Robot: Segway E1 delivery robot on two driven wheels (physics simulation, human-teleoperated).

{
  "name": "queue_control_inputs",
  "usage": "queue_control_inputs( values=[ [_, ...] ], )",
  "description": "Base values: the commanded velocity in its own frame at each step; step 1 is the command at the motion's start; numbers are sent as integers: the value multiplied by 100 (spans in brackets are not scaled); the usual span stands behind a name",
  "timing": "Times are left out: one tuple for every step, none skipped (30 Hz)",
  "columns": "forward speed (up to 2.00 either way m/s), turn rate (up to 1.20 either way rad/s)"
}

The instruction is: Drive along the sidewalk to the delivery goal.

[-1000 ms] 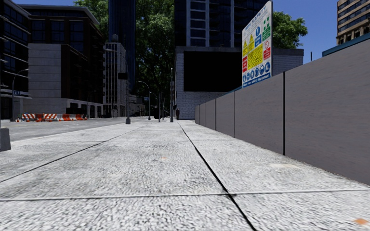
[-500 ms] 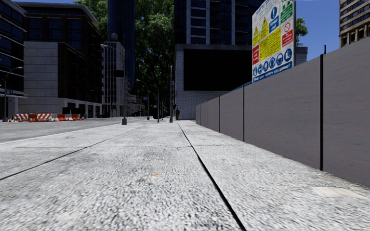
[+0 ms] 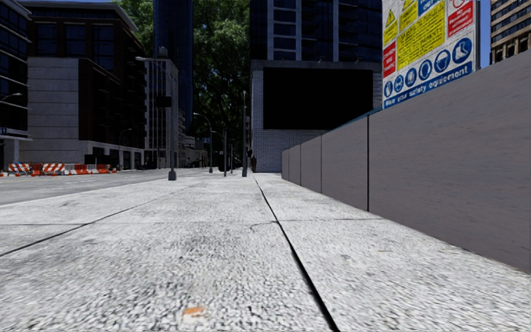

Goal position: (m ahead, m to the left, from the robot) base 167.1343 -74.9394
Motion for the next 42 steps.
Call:
queue_control_inputs(
  values=[
    [199,0],
    [199,0],
    [199,0],
    [199,0],
    [199,0],
    [199,0],
    [199,0],
    [199,0],
    [199,0],
    [199,0],
    [199,0],
    [199,0],
    [199,0],
    [199,0],
    [199,0],
    [199,0],
    [199,0],
    [199,0],
    [199,0],
    [199,0],
    [199,0],
    [199,0],
    [199,0],
    [199,0],
    [200,0],
    [200,0],
    [200,0],
    [200,0],
    [200,0],
    [200,0],
    [200,0],
    [200,0],
    [200,0],
    [200,0],
    [200,0],
    [200,0],
    [200,0],
    [200,0],
    [200,0],
    [200,0],
    [200,0],
    [200,0]
  ],
)
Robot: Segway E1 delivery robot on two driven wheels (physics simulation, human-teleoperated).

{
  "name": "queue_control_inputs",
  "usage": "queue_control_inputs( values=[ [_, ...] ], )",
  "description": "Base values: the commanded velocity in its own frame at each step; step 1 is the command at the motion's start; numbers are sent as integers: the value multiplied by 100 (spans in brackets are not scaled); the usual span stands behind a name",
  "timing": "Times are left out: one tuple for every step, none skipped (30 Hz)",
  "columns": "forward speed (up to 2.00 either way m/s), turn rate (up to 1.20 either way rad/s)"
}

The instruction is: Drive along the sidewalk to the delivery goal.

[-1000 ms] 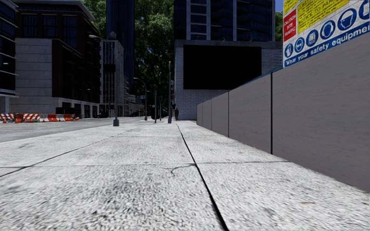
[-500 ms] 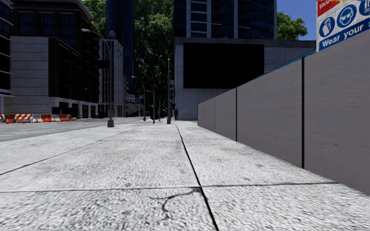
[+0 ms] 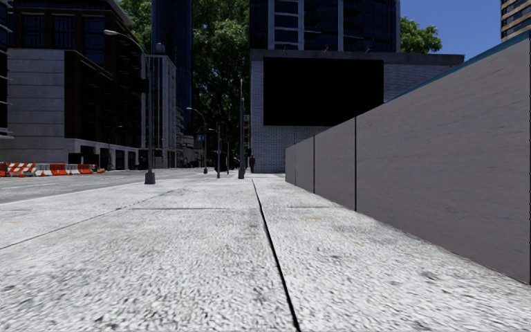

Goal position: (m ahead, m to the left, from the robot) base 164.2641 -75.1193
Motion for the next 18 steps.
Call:
queue_control_inputs(
  values=[
    [200,0],
    [200,0],
    [200,0],
    [200,0],
    [200,0],
    [200,0],
    [200,0],
    [200,0],
    [200,0],
    [200,0],
    [200,0],
    [200,0],
    [200,0],
    [200,0],
    [200,0],
    [200,0],
    [200,0],
    [200,0]
  ],
)
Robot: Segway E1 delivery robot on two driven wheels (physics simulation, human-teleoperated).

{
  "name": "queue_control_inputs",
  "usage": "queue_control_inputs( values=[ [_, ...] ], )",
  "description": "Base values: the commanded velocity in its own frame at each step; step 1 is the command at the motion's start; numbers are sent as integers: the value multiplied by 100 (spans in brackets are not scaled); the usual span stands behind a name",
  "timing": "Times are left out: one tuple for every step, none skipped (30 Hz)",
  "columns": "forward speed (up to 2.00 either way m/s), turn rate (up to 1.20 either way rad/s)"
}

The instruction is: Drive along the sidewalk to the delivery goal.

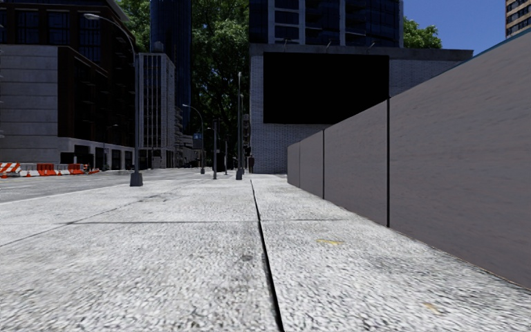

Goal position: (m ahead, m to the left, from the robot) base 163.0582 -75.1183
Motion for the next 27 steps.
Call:
queue_control_inputs(
  values=[
    [200,0],
    [200,0],
    [200,0],
    [200,0],
    [200,0],
    [200,0],
    [200,0],
    [200,0],
    [200,0],
    [200,0],
    [200,0],
    [200,0],
    [200,0],
    [200,0],
    [200,0],
    [200,0],
    [200,0],
    [200,0],
    [200,0],
    [200,0],
    [200,0],
    [200,0],
    [200,0],
    [200,0],
    [200,0],
    [200,0],
    [200,0]
  ],
)
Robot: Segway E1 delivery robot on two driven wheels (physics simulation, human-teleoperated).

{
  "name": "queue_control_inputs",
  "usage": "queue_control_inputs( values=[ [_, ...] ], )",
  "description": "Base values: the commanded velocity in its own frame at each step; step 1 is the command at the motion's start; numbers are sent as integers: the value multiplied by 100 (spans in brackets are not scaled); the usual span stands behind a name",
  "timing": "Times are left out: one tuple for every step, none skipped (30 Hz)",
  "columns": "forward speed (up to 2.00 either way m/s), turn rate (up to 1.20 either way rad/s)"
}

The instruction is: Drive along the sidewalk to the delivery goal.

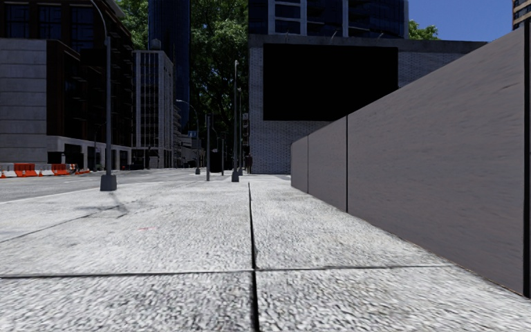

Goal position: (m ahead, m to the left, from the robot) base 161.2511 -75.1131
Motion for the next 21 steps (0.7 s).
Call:
queue_control_inputs(
  values=[
    [200,0],
    [200,0],
    [200,0],
    [200,0],
    [200,0],
    [200,0],
    [200,0],
    [200,0],
    [200,0],
    [200,0],
    [200,0],
    [200,0],
    [200,0],
    [200,0],
    [200,0],
    [200,0],
    [200,0],
    [200,0],
    [200,0],
    [200,0],
    [200,0]
  ],
)
